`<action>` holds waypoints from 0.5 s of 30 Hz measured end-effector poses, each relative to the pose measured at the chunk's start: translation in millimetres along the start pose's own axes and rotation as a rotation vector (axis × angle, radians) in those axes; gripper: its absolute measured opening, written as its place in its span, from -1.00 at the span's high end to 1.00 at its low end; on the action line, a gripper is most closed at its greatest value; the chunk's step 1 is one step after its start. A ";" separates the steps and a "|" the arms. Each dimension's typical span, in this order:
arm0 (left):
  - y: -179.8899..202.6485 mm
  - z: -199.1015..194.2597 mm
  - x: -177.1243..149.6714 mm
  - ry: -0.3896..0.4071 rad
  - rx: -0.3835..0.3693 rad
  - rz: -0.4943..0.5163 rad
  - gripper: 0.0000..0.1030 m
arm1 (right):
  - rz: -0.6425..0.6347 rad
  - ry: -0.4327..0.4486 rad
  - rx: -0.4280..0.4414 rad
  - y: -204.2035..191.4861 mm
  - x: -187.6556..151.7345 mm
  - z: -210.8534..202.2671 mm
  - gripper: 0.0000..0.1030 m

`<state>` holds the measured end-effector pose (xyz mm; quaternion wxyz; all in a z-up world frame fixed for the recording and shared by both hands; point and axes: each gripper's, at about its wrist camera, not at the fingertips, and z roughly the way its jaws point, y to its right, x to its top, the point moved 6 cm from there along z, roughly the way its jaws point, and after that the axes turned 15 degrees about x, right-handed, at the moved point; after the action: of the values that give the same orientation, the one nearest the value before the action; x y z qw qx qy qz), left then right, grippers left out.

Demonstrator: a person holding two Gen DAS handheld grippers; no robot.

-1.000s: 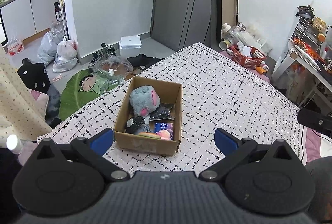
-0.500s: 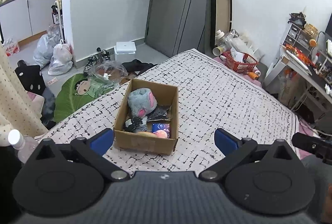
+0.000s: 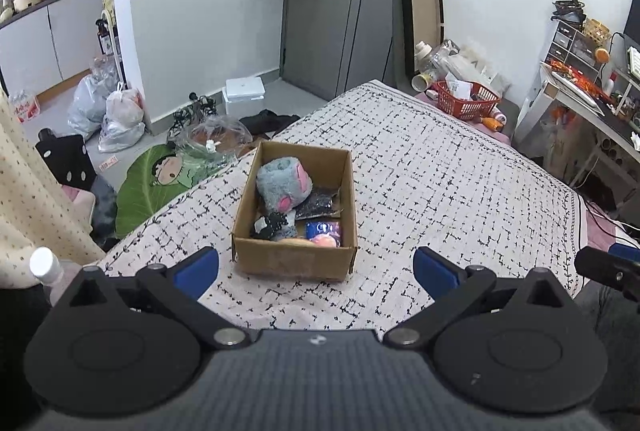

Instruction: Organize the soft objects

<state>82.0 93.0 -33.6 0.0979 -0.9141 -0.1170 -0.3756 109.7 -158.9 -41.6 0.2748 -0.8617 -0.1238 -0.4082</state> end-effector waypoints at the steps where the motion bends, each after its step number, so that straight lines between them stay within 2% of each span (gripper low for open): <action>1: -0.2 0.8 -0.6 -0.002 0.002 0.000 -0.99 | 0.004 -0.002 0.010 -0.7 -0.6 0.4 -1.00; 3: -0.8 1.6 -1.8 -0.002 0.003 0.001 -0.99 | 0.020 -0.007 0.034 -0.5 -1.7 1.1 -1.00; 11: 4.0 1.0 -2.5 0.014 0.004 0.030 -0.99 | 0.020 -0.007 0.019 -0.5 -0.3 -1.2 -1.00; 15: 6.1 -0.5 -2.0 0.006 -0.018 0.029 -0.99 | 0.020 -0.006 0.012 0.6 -0.1 -1.2 -1.00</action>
<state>82.1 86.8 -35.2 0.0957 -0.9154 -0.0999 -0.3781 109.1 -160.1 -41.3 0.2836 -0.8623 -0.1185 -0.4024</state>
